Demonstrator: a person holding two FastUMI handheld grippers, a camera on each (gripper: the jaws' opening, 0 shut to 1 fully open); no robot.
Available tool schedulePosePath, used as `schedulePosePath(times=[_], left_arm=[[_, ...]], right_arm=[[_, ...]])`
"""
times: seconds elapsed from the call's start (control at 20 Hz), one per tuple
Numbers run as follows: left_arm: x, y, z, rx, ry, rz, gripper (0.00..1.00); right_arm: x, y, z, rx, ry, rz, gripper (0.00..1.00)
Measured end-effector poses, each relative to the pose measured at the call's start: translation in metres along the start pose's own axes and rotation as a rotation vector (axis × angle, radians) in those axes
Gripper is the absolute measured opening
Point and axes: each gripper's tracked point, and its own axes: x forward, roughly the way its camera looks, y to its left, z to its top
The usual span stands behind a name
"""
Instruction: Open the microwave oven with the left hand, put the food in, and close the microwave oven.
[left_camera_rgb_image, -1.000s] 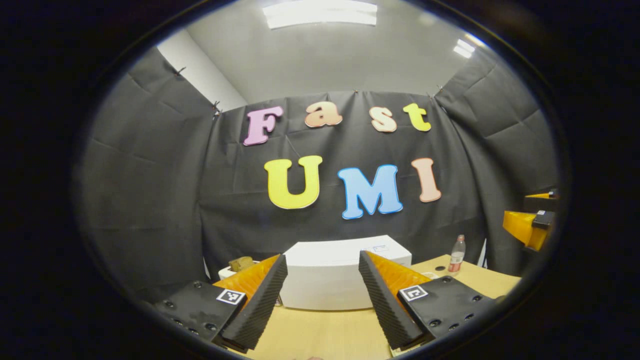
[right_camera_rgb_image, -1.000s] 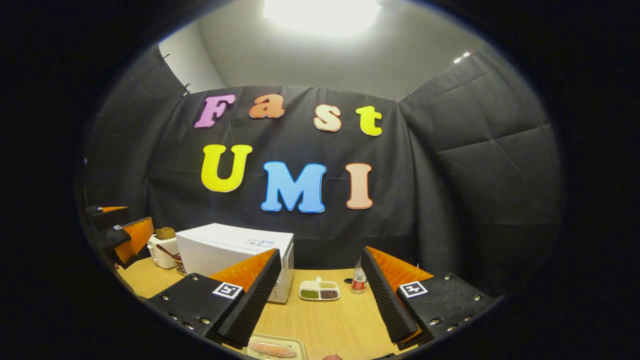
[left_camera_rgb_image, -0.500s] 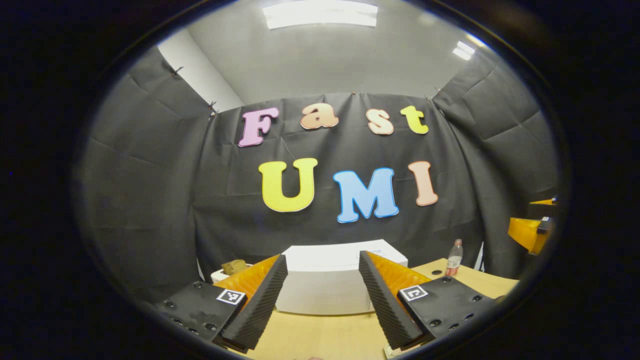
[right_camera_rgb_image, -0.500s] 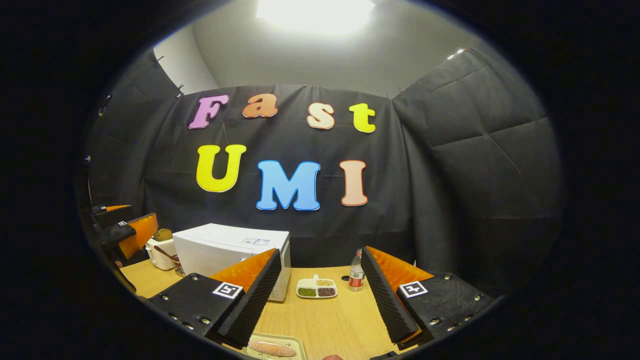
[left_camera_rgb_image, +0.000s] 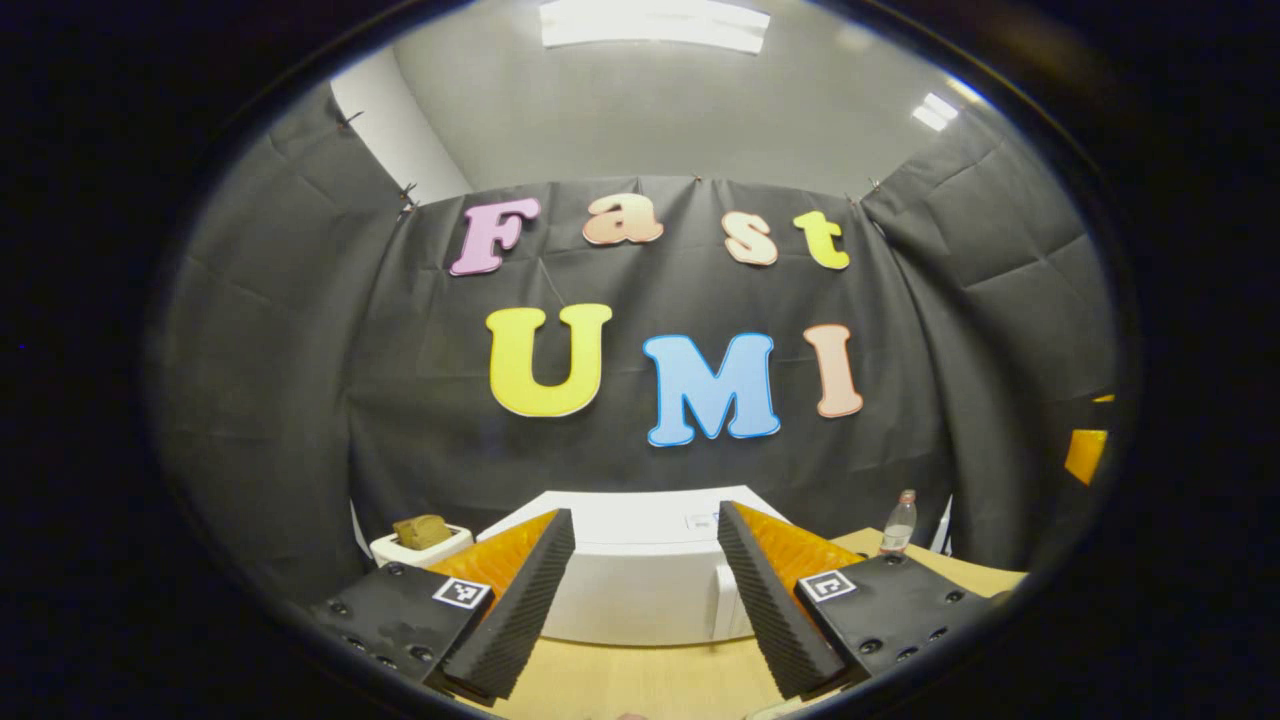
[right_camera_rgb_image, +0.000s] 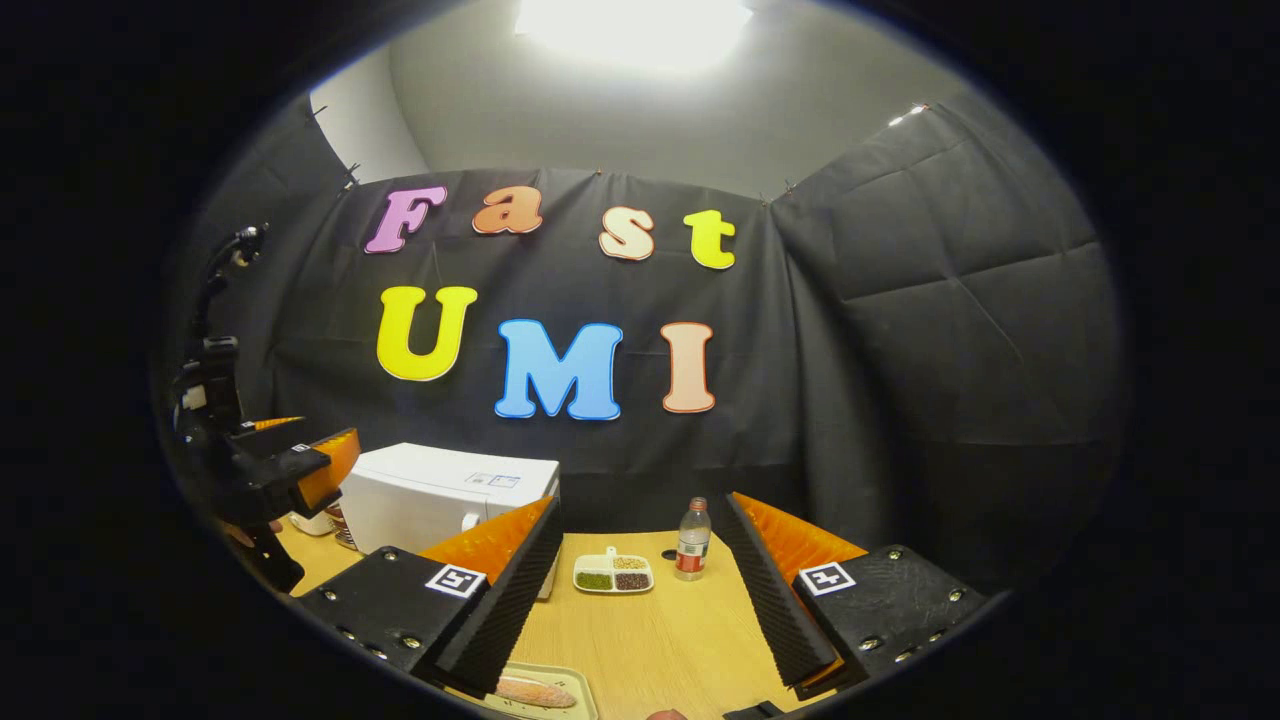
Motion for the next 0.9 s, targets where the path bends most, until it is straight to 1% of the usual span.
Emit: schedulePosePath(times=[0.05, 0.1, 0.3, 0.35, 0.4, 0.5, 0.55, 0.6, 0.65, 0.8, 0.9], left_arm=[[0.009, -0.005, -0.005, 0.002, -0.001, -0.015, 0.94], [0.018, -0.011, -0.012, 0.003, 0.006, -0.030, 0.99], [0.049, -0.032, -0.047, -0.012, 0.041, -0.076, 0.99], [0.058, -0.036, -0.056, -0.019, 0.051, -0.083, 0.96], [0.067, -0.044, -0.068, -0.028, 0.066, -0.097, 0.99], [0.084, -0.056, -0.092, -0.035, 0.103, -0.116, 0.96], [0.092, -0.061, -0.104, -0.029, 0.123, -0.124, 0.96], [0.099, -0.067, -0.115, -0.021, 0.137, -0.134, 0.94], [0.106, -0.072, -0.124, -0.008, 0.151, -0.141, 0.96], [0.126, -0.088, -0.162, 0.020, 0.216, -0.166, 0.97], [0.135, -0.094, -0.186, 0.020, 0.265, -0.169, 0.96]], right_arm=[[-0.001, -0.004, -0.001, -0.003, 0.003, -0.012, 0.98], [-0.003, -0.008, -0.001, -0.004, 0.007, -0.025, 0.98], [-0.011, -0.021, -0.003, -0.018, 0.023, -0.076, 0.98], [-0.014, -0.025, -0.004, -0.024, 0.028, -0.086, 0.98], [-0.016, -0.026, -0.005, -0.030, 0.033, -0.093, 0.98], [-0.019, -0.032, -0.007, -0.041, 0.042, -0.114, 0.98], [-0.022, -0.035, -0.007, -0.043, 0.044, -0.125, 0.98], [-0.023, -0.036, -0.006, -0.045, 0.046, -0.133, 0.98], [-0.024, -0.038, -0.008, -0.048, 0.050, -0.140, 0.98], [-0.026, -0.043, -0.012, -0.059, 0.068, -0.158, 0.98], [-0.027, -0.044, -0.015, -0.057, 0.084, -0.162, 0.98]])
